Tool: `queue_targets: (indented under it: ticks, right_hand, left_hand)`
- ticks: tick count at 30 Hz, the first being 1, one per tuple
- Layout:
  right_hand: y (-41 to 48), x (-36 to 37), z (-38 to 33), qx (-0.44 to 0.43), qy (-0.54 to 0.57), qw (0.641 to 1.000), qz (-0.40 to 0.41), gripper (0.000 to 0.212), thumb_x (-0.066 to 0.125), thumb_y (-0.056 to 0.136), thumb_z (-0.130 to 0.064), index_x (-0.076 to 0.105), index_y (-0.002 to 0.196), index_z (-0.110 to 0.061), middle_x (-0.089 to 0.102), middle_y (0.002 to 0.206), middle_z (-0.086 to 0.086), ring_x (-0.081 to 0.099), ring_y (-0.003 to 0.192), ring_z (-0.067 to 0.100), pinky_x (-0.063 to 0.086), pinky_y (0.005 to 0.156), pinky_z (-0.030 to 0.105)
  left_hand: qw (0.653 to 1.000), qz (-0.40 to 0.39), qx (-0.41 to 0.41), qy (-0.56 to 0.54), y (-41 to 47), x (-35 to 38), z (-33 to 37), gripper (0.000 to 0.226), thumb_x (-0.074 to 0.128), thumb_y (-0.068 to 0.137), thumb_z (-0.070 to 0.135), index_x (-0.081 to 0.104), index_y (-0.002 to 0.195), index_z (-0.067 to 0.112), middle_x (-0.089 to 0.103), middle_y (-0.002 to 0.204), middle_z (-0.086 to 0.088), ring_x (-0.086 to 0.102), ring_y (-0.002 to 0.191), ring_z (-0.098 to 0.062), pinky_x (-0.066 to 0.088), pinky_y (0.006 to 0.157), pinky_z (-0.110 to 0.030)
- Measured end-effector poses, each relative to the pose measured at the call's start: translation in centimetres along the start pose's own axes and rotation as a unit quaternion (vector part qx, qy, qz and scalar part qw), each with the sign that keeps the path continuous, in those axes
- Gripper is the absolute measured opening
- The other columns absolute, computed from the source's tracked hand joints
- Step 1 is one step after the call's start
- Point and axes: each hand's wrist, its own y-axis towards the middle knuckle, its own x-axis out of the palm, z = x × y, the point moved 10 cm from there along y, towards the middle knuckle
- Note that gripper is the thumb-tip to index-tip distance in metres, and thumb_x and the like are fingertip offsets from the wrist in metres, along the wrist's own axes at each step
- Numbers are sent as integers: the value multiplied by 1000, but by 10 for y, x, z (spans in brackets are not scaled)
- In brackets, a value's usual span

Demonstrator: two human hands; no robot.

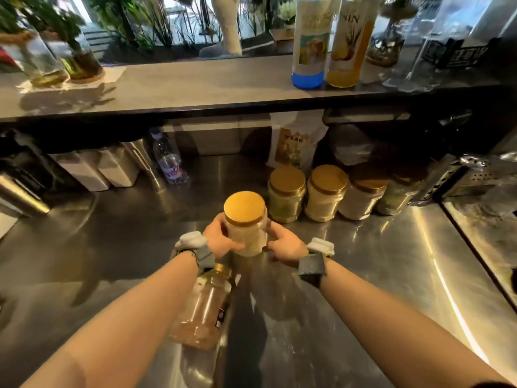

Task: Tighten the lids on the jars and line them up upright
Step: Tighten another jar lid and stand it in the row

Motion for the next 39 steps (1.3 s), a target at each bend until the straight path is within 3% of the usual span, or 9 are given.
queue_targets:
  ticks: [7,11,14,17,22,25,28,33,39]
  right_hand:
    - [25,11,-12,3,41,999,14,83,52,87,-5,12,154,-32,35,154,0,51,125,32,55,85,45]
    - [38,8,-9,17,50,998,45,78,52,90,-9,10,153,-31,41,147,3,53,101,22,58,83,43]
    - [47,5,-1,42,70,995,61,70,50,91,-7,16,148,-31,46,138,3,53,98,21,56,87,48]
    - [51,5,9,50,99,991,70,69,51,88,-2,18,145,-24,48,133,6,56,108,28,52,93,51]
    - [60,9,15,46,129,988,67,77,53,87,2,16,149,-23,46,138,5,49,127,27,42,107,46]
    - [67,12,15,56,170,982,65,77,49,85,12,17,149,-17,45,134,2,46,131,27,41,109,46]
    - [72,13,16,57,187,978,76,72,48,85,13,23,146,-13,44,144,9,44,132,30,40,109,47]
    - [72,16,6,52,231,970,63,81,39,85,19,13,153,-17,31,155,6,35,139,26,39,111,42]
    - [70,13,5,73,258,961,70,83,36,87,18,6,154,-22,30,155,6,41,135,26,45,102,44]
  left_hand:
    - [998,26,-27,46,23,-14,-14,66,83,70,14,47,125,7,59,118,-9,54,104,-21,42,84,-29]
    - [997,38,-37,60,33,-13,-15,57,78,77,18,48,123,5,58,124,-12,55,114,-29,43,86,-31]
    - [998,43,-26,24,37,-10,-11,55,76,78,14,50,125,4,60,125,-13,56,116,-30,44,92,-33]
    - [999,45,-15,-11,38,-8,-7,58,73,80,7,46,131,5,61,124,-11,57,116,-28,42,91,-27]
    - [997,51,-53,0,42,-11,-13,54,64,87,7,38,134,-1,58,123,-21,55,114,-37,45,95,-41]
    - [997,33,-64,4,45,-7,-13,66,59,91,10,23,146,1,54,132,-20,51,121,-37,42,103,-45]
    - [996,17,-82,6,48,-4,-14,71,54,95,12,12,152,7,45,142,-17,44,130,-32,38,106,-38]
    - [999,17,-44,-17,52,-4,-5,55,55,91,1,36,143,6,53,134,-20,51,122,-36,42,99,-40]
    - [998,3,-34,-50,55,4,1,56,54,89,-3,38,141,8,55,131,-22,54,118,-38,45,99,-44]
